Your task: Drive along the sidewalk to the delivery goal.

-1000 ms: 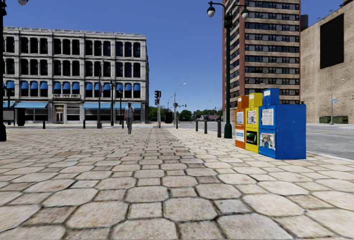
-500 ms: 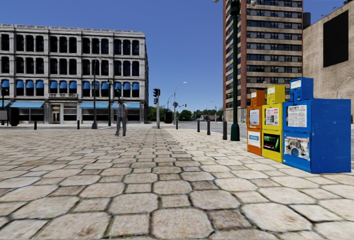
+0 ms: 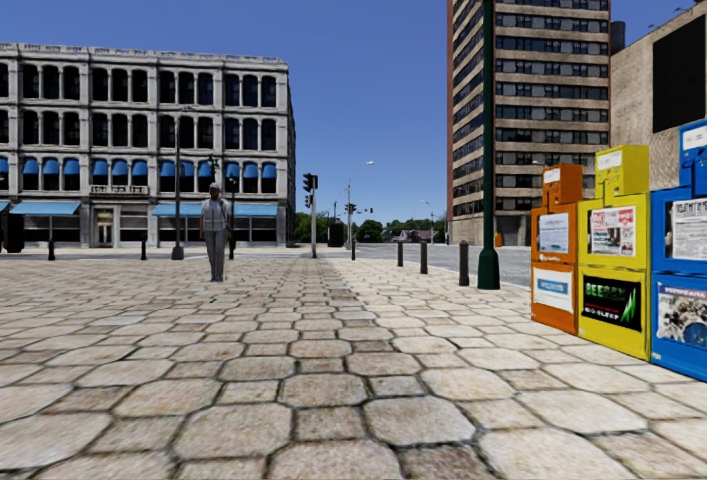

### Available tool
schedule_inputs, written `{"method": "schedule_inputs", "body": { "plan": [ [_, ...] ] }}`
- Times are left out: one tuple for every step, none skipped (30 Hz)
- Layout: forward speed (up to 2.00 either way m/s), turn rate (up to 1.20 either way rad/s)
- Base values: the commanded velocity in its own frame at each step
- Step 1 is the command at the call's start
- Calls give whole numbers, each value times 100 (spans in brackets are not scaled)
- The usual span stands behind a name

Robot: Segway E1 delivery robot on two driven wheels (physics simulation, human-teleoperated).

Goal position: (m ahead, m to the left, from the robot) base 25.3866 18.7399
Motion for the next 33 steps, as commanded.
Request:
{"method": "schedule_inputs", "body": {
  "plan": [
    [200, 0],
    [200, 0],
    [200, 0],
    [200, 0],
    [200, 0],
    [200, 0],
    [200, 0],
    [200, 0],
    [200, 3],
    [200, 11],
    [200, 11],
    [200, 15],
    [200, 17],
    [200, 17],
    [200, 17],
    [200, 17],
    [200, 17],
    [200, 17],
    [200, 17],
    [200, 17],
    [200, 17],
    [200, 17],
    [200, 17],
    [200, 17],
    [200, 17],
    [200, 17],
    [200, 17],
    [200, 17],
    [200, 17],
    [200, 17],
    [200, 17],
    [200, 17],
    [200, 17]
  ]
}}
